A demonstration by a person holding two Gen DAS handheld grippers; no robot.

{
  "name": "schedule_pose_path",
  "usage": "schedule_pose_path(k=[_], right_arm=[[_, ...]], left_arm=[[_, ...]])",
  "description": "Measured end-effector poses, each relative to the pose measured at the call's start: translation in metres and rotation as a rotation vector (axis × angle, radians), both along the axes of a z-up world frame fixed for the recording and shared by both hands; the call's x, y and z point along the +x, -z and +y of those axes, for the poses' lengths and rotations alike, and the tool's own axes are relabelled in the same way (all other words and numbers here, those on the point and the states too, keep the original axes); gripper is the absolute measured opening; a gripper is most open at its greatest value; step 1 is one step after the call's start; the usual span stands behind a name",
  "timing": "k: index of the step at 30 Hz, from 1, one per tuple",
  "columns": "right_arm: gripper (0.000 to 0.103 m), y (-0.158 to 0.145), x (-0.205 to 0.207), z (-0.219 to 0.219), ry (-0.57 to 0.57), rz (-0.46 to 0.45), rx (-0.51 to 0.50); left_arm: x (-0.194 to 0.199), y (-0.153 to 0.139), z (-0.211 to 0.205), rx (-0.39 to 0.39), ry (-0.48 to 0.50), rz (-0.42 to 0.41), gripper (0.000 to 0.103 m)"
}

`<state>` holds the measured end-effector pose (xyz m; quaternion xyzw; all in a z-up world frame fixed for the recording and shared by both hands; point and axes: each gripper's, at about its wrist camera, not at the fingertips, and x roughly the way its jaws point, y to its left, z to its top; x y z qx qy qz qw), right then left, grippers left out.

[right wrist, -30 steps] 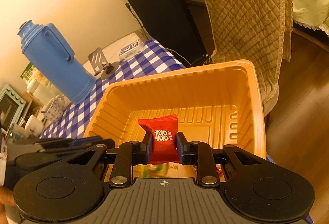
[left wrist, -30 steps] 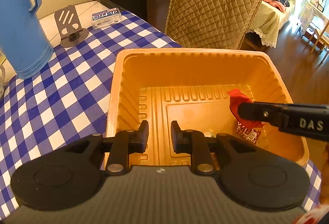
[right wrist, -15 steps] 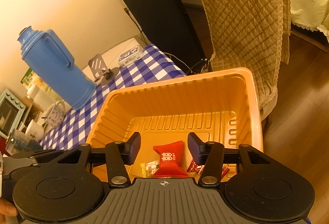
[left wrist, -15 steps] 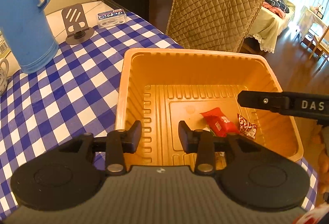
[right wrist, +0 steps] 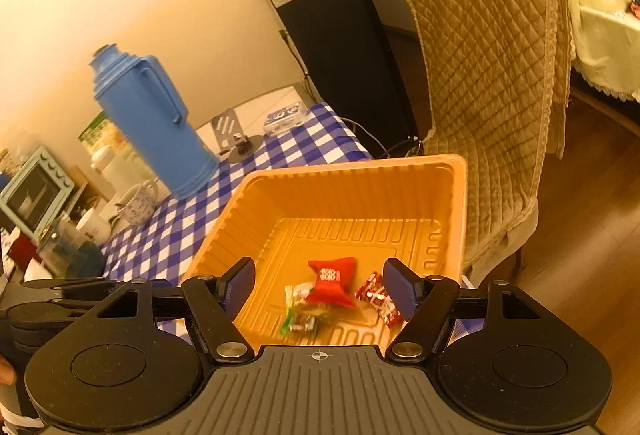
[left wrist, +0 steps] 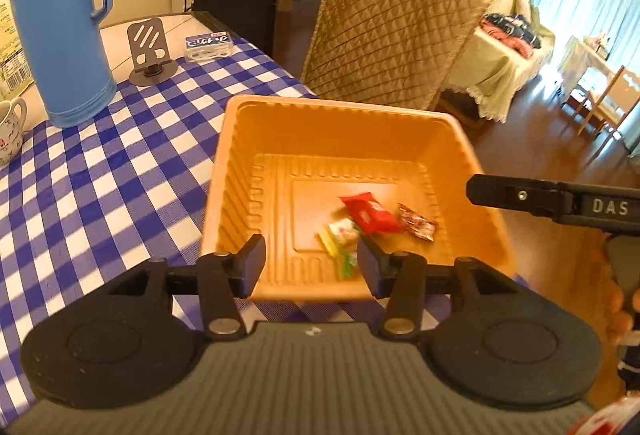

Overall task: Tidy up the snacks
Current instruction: 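Withdraw both tools from the tray toward the remaining snacks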

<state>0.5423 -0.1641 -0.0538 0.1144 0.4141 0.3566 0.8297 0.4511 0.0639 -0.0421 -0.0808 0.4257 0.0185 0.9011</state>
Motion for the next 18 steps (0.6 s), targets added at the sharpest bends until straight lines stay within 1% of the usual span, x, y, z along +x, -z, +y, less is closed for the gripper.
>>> schedule_pose_path(k=[8,10,14,18], right_arm=[[0.071,-0.021,-0.050,-0.031,-0.066,-0.038,-0.011],[0.071,-0.025,-0.064,-0.040,-0.080,-0.044,-0.011],[0.071,-0.030,-0.093,-0.057,-0.106,-0.047,-0.024],[0.071,-0.032,-0.123,-0.073,-0.104,-0.057,-0.042]], left_arm=[[-0.062,-0.020,-0.026,-0.011,-0.024,-0.012,0.049],[-0.080,-0.023,-0.031,-0.026,-0.034,-0.016,0.049],[-0.119,-0.025,-0.042,-0.046,-0.078,-0.012,0.049],[-0.158,-0.021,-0.053,-0.049,-0.129,0.005,0.049]])
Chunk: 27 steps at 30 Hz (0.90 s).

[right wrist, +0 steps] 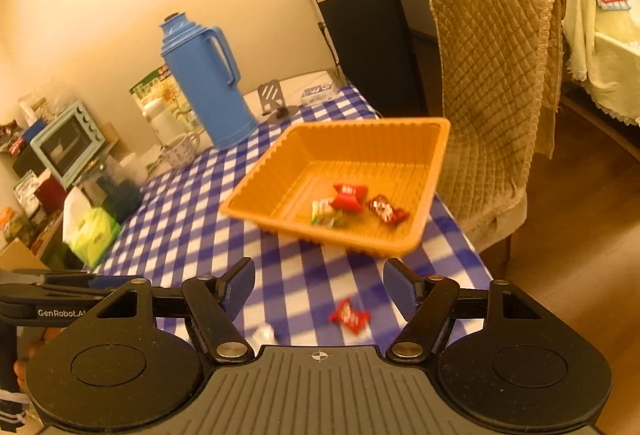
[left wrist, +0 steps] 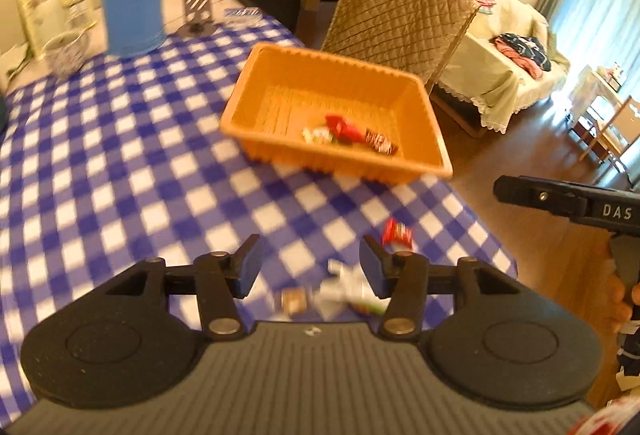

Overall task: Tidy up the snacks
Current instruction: 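Withdraw both tools from the tray toward the remaining snacks, then grasp the clear seaweed packet with the right gripper while the left gripper grasps the red candy packet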

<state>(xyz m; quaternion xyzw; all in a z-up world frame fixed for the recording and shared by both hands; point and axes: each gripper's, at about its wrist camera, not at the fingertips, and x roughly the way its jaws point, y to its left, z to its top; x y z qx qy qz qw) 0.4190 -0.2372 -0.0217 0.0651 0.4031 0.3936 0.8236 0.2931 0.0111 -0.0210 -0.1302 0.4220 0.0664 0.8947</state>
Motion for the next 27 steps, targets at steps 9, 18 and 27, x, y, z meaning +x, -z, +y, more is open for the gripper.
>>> schedule_pose_path(k=[9,18,27], right_arm=[[0.071,0.013,-0.063,-0.026,-0.052,0.037,-0.042],[0.071,0.034,-0.109,-0.039,-0.138,0.052,-0.104],[0.071,0.051,-0.134,-0.039,-0.219,0.055,-0.146]], left_arm=[[-0.080,0.016,-0.026,0.000,-0.069,0.062,0.050],[-0.134,0.032,-0.038,-0.034,-0.129,0.086,0.049],[-0.167,0.045,-0.046,-0.033,-0.187,0.111,0.050]])
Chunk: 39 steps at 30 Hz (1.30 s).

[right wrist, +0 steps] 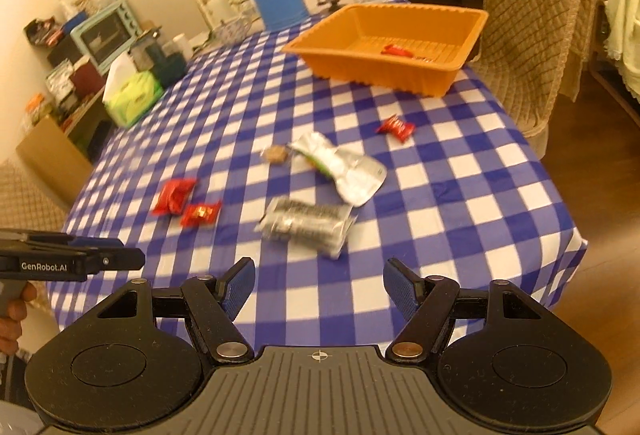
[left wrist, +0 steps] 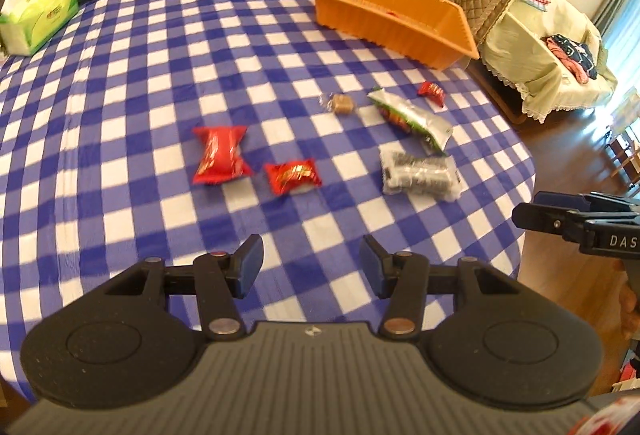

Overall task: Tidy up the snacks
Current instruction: 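Grasp the clear seaweed packet with the right gripper while the left gripper grasps the red candy packet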

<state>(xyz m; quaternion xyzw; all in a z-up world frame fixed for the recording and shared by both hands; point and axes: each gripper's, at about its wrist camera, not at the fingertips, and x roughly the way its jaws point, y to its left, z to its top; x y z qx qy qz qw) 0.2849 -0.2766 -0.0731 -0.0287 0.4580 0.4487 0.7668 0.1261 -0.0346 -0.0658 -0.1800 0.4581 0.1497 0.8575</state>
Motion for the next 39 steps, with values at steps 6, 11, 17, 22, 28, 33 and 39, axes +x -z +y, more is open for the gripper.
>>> schedule_pose_path(k=[6,11,17,22,28,33,39], right_arm=[[0.071,0.010,-0.011,0.005,-0.057,0.009,-0.016],[0.071,0.018,-0.018,0.014,-0.116,0.004,-0.034],[0.071,0.026,-0.021,0.024,-0.186,-0.015,-0.052],[0.071,0.026,-0.018,0.033,-0.245,-0.057,-0.057],[0.071,0.026,-0.008,0.048,-0.312,-0.102,-0.045],[0.071,0.027,0.006,0.067,-0.411,-0.170,-0.042],[0.071,0.035,0.020,0.094,-0.514,-0.236,-0.090]], left_arm=[[-0.016,0.008,-0.001,0.003,-0.029,0.019,0.050],[-0.025,0.012,0.000,0.011,-0.055,0.027,0.049],[-0.033,0.014,0.004,0.016,-0.079,0.029,0.049],[-0.036,0.015,0.008,0.016,-0.102,0.032,0.049],[-0.038,0.017,0.011,0.015,-0.122,0.036,0.049],[-0.043,0.019,0.015,0.019,-0.139,0.055,0.049],[-0.051,0.020,0.022,0.022,-0.170,0.069,0.049]])
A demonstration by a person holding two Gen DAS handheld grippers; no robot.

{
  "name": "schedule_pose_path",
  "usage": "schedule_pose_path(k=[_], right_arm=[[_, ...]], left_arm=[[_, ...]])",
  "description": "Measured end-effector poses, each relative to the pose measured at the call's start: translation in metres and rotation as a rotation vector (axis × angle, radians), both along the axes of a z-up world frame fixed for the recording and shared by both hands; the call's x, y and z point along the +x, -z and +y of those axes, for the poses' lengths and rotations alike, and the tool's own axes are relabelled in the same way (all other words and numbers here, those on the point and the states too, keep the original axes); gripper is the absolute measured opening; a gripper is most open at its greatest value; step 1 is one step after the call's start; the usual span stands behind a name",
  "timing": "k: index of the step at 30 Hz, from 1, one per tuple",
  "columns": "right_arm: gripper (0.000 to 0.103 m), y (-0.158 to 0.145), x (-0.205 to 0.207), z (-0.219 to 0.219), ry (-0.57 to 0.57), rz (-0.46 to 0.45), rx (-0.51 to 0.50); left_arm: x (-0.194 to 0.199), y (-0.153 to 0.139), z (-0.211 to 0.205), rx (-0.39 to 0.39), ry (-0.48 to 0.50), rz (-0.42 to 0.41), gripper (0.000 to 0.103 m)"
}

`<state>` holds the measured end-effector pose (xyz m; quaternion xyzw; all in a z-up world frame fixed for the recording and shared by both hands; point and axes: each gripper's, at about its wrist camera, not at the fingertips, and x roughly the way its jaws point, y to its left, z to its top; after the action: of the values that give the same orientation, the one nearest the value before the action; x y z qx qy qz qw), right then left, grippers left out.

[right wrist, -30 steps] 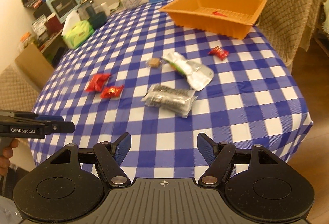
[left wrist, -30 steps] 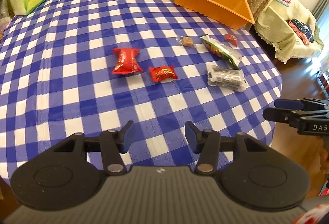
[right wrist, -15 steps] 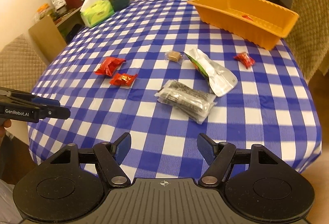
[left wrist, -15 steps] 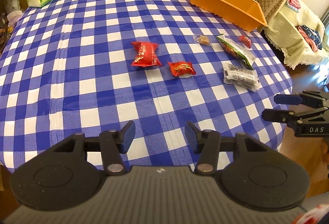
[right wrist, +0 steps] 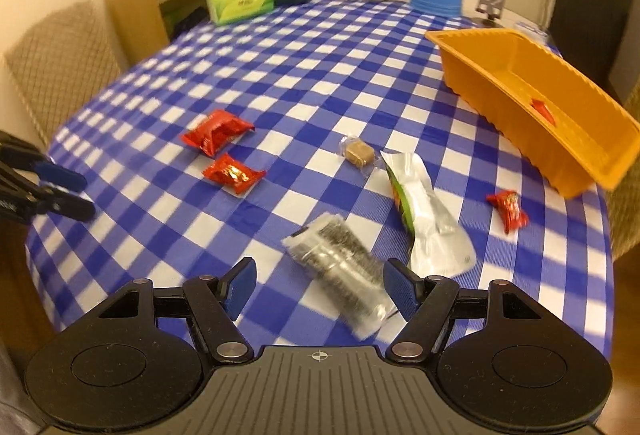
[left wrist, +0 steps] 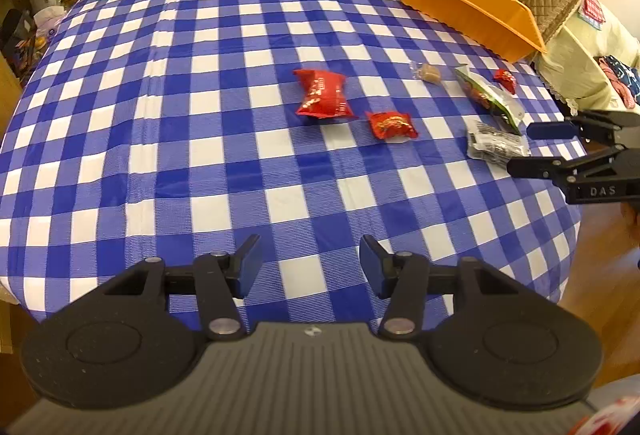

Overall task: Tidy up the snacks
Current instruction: 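Grasp the clear seaweed packet with the right gripper while the left gripper grasps the red candy packet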

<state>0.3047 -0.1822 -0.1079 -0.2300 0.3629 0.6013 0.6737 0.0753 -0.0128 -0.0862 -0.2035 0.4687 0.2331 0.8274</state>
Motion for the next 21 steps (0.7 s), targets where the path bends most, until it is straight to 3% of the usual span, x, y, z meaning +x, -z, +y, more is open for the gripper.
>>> schedule_pose_path(k=[7,18,21], right_arm=[[0.071,0.016,0.005,0.019,-0.074,-0.030,-0.064],[0.070,0.026,0.001,0.025,-0.065,0.001,-0.075],[0.062,0.027,-0.011,0.023,-0.055,0.010,-0.065]], left_arm=[[-0.004,0.001,0.006,0.001,-0.020,0.010,0.049],[0.001,0.003,0.007,0.001,-0.019,0.012,0.049],[0.004,0.004,0.008,0.002,-0.015,0.009,0.049]])
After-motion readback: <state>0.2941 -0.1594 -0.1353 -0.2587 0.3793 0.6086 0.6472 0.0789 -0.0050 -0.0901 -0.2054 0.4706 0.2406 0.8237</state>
